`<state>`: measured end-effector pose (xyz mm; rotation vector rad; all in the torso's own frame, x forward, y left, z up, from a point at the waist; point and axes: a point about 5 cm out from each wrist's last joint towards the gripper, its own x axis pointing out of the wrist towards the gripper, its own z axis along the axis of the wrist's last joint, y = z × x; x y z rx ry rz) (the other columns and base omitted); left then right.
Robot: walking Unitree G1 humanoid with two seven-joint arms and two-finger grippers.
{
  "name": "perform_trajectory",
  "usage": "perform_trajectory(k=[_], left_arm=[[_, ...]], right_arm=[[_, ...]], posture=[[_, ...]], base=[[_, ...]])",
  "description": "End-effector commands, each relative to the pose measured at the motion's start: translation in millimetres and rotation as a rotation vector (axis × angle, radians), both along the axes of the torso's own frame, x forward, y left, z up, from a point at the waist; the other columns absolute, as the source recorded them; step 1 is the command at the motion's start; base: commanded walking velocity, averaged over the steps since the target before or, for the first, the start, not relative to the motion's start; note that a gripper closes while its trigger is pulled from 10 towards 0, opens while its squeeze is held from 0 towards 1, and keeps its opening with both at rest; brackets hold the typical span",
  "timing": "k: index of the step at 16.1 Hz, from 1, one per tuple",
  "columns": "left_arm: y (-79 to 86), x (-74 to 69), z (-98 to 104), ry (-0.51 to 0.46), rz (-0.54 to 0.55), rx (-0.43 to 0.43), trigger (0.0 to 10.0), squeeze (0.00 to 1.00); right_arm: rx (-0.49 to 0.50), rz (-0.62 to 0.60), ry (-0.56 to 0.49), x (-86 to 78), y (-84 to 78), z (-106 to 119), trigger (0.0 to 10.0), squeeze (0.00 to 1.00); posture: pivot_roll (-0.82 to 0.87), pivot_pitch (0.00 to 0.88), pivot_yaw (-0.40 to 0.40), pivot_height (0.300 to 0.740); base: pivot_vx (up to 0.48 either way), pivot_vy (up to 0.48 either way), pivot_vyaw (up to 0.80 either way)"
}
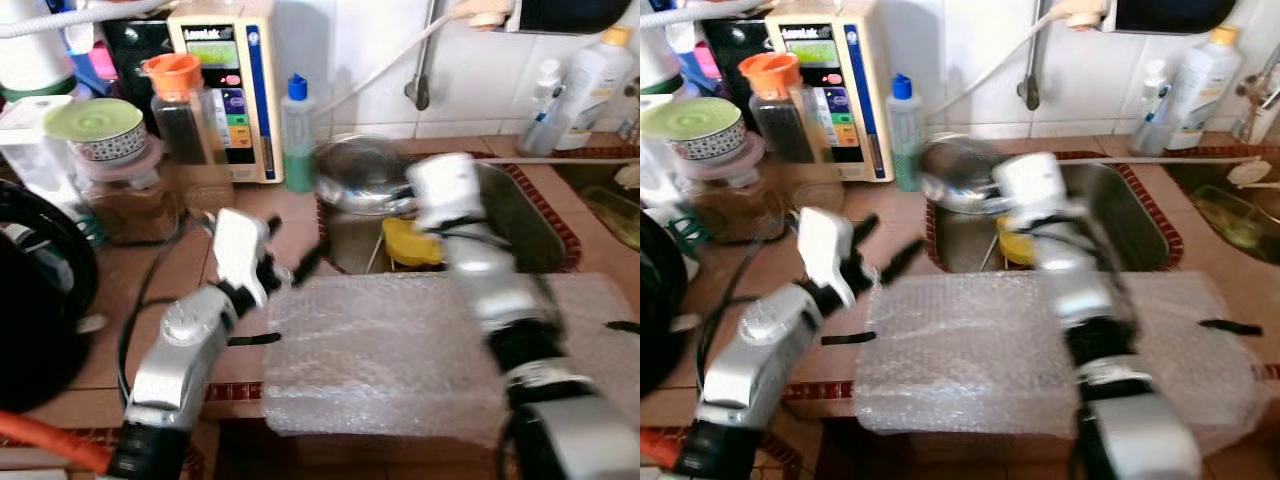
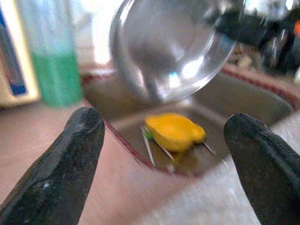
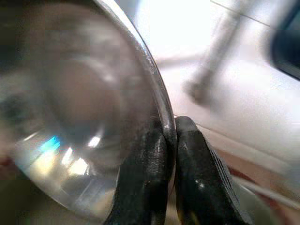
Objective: Kitchen organization
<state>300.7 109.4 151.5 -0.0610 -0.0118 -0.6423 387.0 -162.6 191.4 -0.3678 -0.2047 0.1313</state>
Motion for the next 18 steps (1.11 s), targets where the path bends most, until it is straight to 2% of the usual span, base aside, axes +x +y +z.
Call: perform_trajectory(k=[1, 4, 7, 8, 9, 10, 11, 12, 13, 14, 16, 17, 18], left_arm=[[-4.6, -0.3, 6, -0.027, -0.032, 0.013, 10.0, 1.0], [-9.7, -3.0, 3, -0.022, -0.066, 0.04, 10.0, 1.0], [-15.7, -11.4, -2, 0.001, -0.146, 0.076, 10.0, 1.0], [-21.0, -17.3, -7, 0.018, -0.209, 0.108, 10.0, 1.0], [-23.2, -19.1, -9, 0.026, -0.228, 0.121, 10.0, 1.0], [-24.5, -20.4, -11, 0.033, -0.238, 0.126, 10.0, 1.0], [-25.9, -21.6, -13, 0.037, -0.249, 0.141, 10.0, 1.0], [-26.3, -22.5, -15, 0.036, -0.262, 0.17, 10.0, 1.0], [-26.3, -22.1, -16, 0.032, -0.258, 0.189, 10.0, 1.0], [-26.2, -21.2, -15, 0.028, -0.256, 0.19, 10.0, 1.0], [-21.7, -14.5, -13, 0.011, -0.203, 0.209, 10.0, 1.0], [-15.9, -6.6, -13, 0.001, -0.127, 0.235, 10.0, 1.0], [-14.9, -5.1, -12, 0.0, -0.112, 0.226, 10.0, 1.0]], right_arm=[[0.012, -0.021, 0.004, 0.0, -3.6, -1, 0.0, 0.0], [-0.007, -0.088, 0.01, -1.0, -20.1, -3, 0.0, 0.0], [0.03, -0.17, 0.075, -3.9, -42.2, -17, 0.0, 0.0], [0.042, -0.201, 0.112, -7.0, -53.6, -26, 0.0, 0.0], [0.044, -0.21, 0.127, -8.3, -57.6, -29, 0.0, 0.0], [0.043, -0.218, 0.141, -9.5, -61.4, -32, 0.5, 0.0], [0.038, -0.227, 0.165, -11.5, -66.5, -38, 1.8, 0.0], [0.036, -0.225, 0.178, -12.8, -68.8, -41, 3.7, 0.0], [0.048, -0.241, 0.209, -14.0, -72.8, -46, 7.5, 0.0], [0.085, -0.26, 0.22, -15.2, -76.5, -49, 10.0, 0.0], [0.116, -0.288, 0.238, -17.0, -80.8, -54, 10.0, 0.0], [0.138, -0.295, 0.259, -17.8, -82.2, -57, 10.0, 0.0], [0.147, -0.293, 0.259, -17.9, -82.4, -58, 10.0, 0.0]], posture=[[-0.24, 0.032, 0.057, 0.74], [-0.24, 0.033, 0.059, 0.74], [-0.24, 0.036, 0.06, 0.74], [-0.24, 0.038, 0.062, 0.74], [-0.24, 0.038, 0.062, 0.74], [-0.24, 0.038, 0.064, 0.74], [-0.24, 0.039, 0.066, 0.74], [-0.24, 0.04, 0.071, 0.74], [-0.24, 0.04, 0.071, 0.74], [-0.24, 0.038, 0.076, 0.74], [-0.24, 0.036, 0.078, 0.74], [-0.24, 0.032, 0.078, 0.74], [-0.24, 0.031, 0.077, 0.74]], base=[[0.0, 0.0, 0.0], [0.0, 0.0, 0.0], [0.0, 0.0, 0.0], [0.0, 0.0, 0.0], [0.0, 0.0, 0.0], [0.0, 0.0, 0.0], [0.0, 0.0, 0.0], [0.0, 0.0, 0.0], [0.0, 0.0, 0.0], [0.0, 0.0, 0.0], [0.0, 0.0, 0.0], [0.0, 0.0, 0.0], [0.0, 0.0, 0.0]])
